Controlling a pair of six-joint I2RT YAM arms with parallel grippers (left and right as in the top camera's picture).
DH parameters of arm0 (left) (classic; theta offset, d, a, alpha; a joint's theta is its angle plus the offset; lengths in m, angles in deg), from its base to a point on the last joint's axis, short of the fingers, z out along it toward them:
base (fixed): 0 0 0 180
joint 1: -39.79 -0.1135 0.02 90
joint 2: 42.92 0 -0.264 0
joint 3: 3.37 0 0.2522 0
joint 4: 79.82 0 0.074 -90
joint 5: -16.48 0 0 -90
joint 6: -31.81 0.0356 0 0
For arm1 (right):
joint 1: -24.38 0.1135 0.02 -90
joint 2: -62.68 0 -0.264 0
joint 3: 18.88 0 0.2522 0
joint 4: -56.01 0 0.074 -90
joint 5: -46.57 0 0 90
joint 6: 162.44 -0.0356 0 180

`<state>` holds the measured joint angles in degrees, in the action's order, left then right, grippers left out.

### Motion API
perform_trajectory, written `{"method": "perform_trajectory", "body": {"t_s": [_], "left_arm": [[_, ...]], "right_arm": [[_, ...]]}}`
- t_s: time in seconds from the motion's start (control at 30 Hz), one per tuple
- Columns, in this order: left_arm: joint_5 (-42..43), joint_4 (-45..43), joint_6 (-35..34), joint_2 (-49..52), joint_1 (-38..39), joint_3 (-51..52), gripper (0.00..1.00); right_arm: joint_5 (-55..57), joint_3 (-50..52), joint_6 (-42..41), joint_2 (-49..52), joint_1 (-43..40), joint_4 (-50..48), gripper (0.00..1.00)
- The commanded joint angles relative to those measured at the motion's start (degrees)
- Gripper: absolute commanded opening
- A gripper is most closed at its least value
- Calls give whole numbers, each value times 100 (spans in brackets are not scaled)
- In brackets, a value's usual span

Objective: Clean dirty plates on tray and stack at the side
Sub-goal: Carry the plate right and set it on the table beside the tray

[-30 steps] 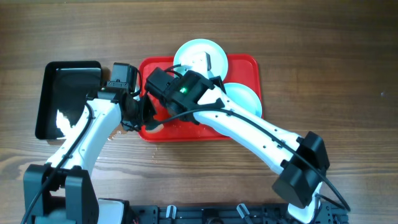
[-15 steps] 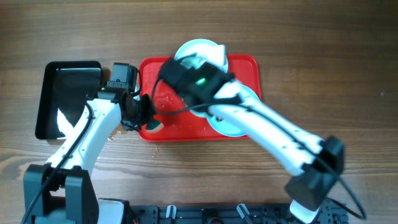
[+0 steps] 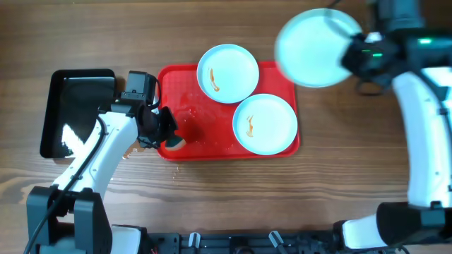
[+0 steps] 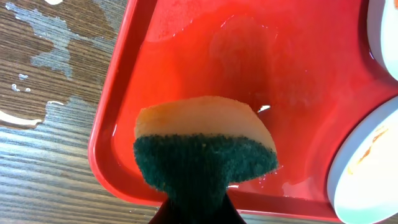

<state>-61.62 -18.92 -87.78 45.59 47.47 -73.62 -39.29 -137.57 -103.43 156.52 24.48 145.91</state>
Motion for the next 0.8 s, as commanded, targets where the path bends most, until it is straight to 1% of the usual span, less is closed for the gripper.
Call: {"method": "perform_trajectory", "body": {"t_s": [0.0,0.1,0.2,0.33,0.37,0.4,0.53,0.63,0.77], "left_arm": [[70,2,68,44,-39,42,4],[70,0,68,44,-39,42,4],[70,-2,68,44,-39,42,4],[70,0,68,44,-39,42,4],[70,0,68,44,-39,42,4],[70,0,70,44,-39,42,4],[70,0,70,44,-39,42,4],[70,-2,68,44,-39,42,4],[70,-2,68,44,-39,42,4]], "right_arm": [[-730,472,750,-42,-1029,-258,4],[-929,1049,894,-35,-1742,-820,4],[-1390,1655,905,-20,-2282,-1502,4],[-1847,2492,909,-20,-2756,-2500,5],[-1843,2621,887,-17,-2806,-2647,4],[-1836,2907,848,-2,-2881,-3001,4],[-1685,3309,831,96,-2933,-3510,4],[-1401,3403,809,278,-2933,-3694,4],[-1338,3401,787,614,-2933,-3803,4]]}}
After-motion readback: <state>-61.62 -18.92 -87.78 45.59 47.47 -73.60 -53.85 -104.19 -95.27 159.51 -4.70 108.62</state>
